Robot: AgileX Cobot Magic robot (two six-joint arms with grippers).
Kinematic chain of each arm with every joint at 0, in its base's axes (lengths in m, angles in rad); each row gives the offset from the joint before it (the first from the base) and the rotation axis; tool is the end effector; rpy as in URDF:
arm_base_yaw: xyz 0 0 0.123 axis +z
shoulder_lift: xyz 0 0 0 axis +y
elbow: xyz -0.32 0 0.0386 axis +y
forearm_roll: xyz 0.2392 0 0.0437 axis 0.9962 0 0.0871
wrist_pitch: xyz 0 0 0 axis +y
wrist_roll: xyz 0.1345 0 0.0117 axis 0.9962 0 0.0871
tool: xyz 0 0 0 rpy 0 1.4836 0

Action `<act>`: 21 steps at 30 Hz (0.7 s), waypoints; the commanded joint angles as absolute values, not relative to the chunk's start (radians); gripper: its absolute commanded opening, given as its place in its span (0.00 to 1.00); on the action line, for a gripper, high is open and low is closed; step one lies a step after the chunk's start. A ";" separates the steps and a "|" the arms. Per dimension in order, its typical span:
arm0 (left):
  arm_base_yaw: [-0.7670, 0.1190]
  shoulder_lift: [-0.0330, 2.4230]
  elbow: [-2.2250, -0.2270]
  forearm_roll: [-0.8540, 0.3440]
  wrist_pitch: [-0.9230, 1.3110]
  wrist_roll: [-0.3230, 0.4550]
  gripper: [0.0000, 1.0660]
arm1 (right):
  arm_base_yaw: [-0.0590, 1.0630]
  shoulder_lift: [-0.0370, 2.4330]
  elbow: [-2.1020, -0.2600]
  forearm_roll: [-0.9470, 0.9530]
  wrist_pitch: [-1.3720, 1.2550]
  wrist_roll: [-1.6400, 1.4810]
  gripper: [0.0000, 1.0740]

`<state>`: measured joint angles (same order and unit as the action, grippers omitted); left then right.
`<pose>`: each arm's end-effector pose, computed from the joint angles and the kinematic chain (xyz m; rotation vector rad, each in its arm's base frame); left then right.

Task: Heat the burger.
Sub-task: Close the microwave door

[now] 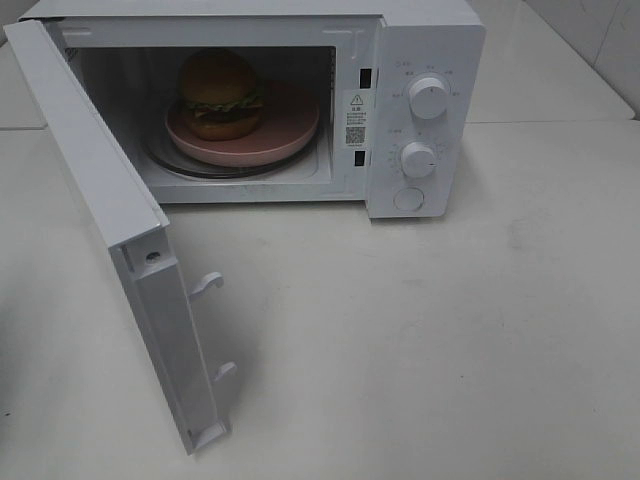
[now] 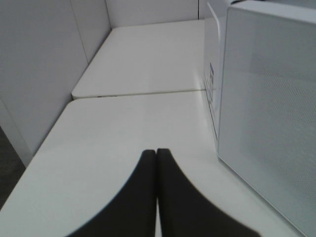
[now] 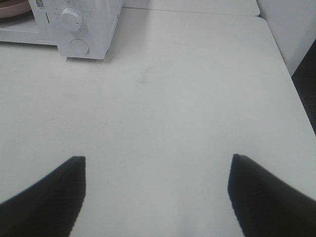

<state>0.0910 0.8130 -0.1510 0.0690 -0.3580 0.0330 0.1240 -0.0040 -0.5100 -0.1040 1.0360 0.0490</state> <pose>0.1551 0.0109 0.2402 0.0233 1.7896 0.1138 -0.0097 -0.0134 0.2596 -0.0709 2.0001 -0.0127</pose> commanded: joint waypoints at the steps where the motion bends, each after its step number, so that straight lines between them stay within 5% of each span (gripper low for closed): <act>1: 0.087 0.897 -0.152 0.143 -0.429 -0.063 0.00 | 0.117 -0.030 -0.506 -0.102 1.029 0.045 0.71; 10: 0.087 1.074 -0.195 0.417 -0.615 -0.244 0.00 | 0.117 -0.030 -0.506 -0.102 1.029 0.045 0.71; 13: 0.087 1.129 -0.195 0.521 -0.710 -0.256 0.00 | 0.117 -0.030 -0.506 -0.102 1.029 0.045 0.71; 21: 0.087 1.277 -0.196 0.562 -0.895 -0.273 0.00 | 0.117 -0.030 -0.506 -0.102 1.029 0.045 0.71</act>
<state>0.0900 1.2590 -0.1890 0.5490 -0.8350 -0.2580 0.1240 -0.0040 -0.5100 -0.1040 1.0360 0.0490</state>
